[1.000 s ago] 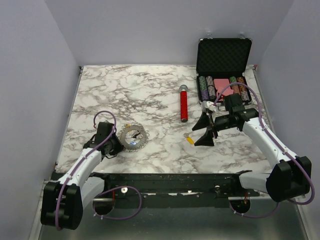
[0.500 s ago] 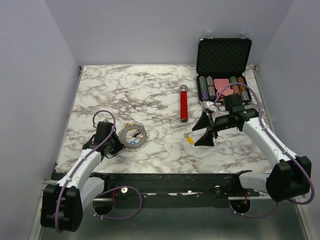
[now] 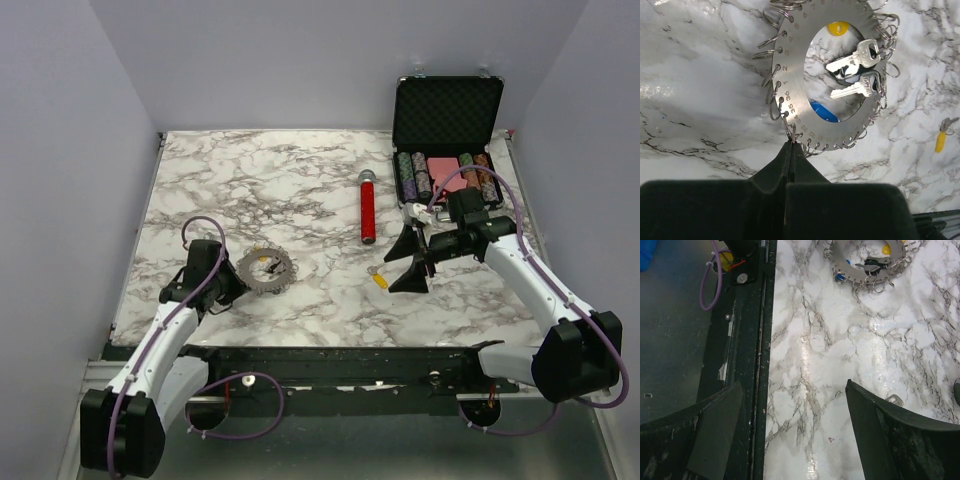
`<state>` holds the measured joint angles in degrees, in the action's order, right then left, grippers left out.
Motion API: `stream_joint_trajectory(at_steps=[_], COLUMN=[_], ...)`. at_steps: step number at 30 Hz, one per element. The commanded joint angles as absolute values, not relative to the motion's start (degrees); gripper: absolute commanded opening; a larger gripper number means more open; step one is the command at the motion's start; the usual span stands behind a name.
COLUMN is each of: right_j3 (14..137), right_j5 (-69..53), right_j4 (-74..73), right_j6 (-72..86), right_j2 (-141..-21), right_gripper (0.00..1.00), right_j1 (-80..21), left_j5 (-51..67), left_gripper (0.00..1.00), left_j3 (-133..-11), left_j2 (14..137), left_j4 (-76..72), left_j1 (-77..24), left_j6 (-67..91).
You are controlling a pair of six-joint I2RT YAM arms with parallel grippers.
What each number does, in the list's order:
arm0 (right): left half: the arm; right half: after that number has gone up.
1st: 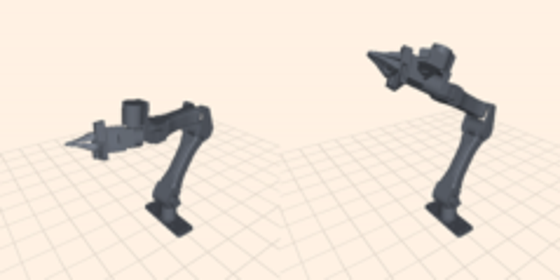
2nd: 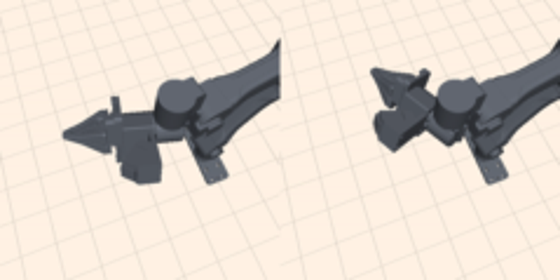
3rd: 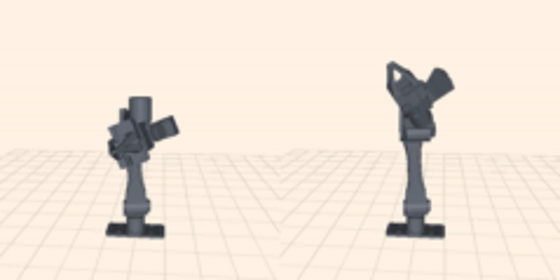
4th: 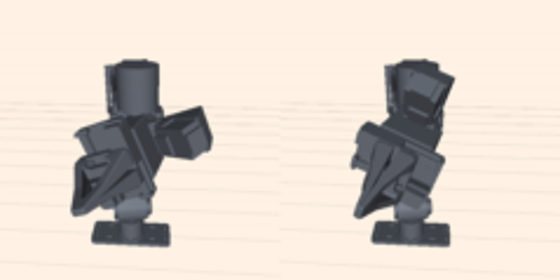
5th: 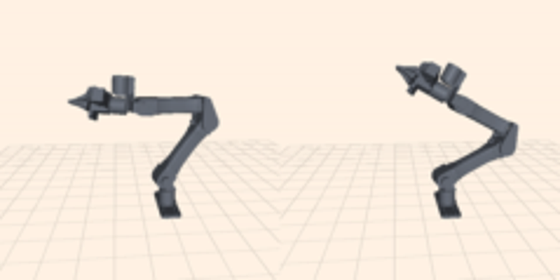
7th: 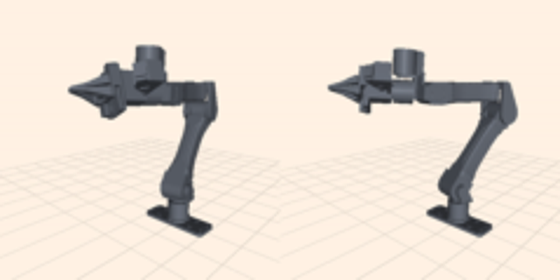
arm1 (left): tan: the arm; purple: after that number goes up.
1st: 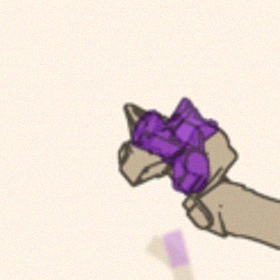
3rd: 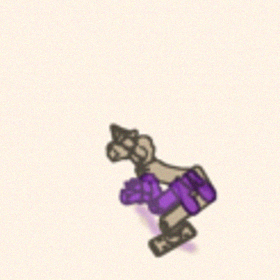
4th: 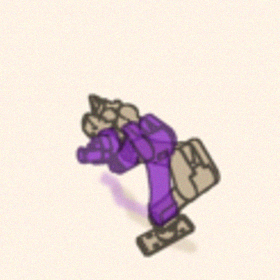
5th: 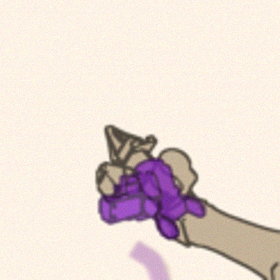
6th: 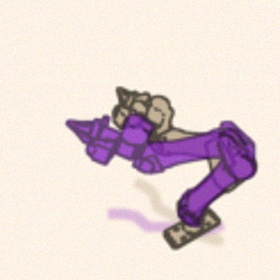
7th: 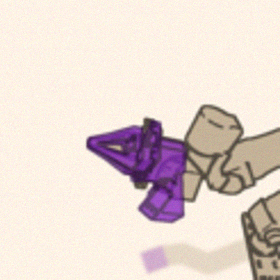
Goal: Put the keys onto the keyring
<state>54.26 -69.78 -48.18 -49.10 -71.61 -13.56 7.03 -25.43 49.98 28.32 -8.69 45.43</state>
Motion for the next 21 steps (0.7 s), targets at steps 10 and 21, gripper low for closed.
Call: stream_joint_trajectory(at_steps=[10, 21], right_j3=[55.1, 64.2], right_j5=[-69.3, -58.7], right_j4=[-54.1, -47.8], right_j6=[-61.2, -55.9], right_j2=[-75.1, -81.1], right_gripper=[0.99, 1.0], right_j1=[-20.6, -31.5], left_j5=[14.6, 17.4], left_gripper=[0.0, 0.0], left_j3=[-31.5, -31.7], left_j2=[46.3, 45.3], left_j4=[31.5, 30.6], left_j1=[-8.9, -9.0], left_j6=[47.1, 48.3])
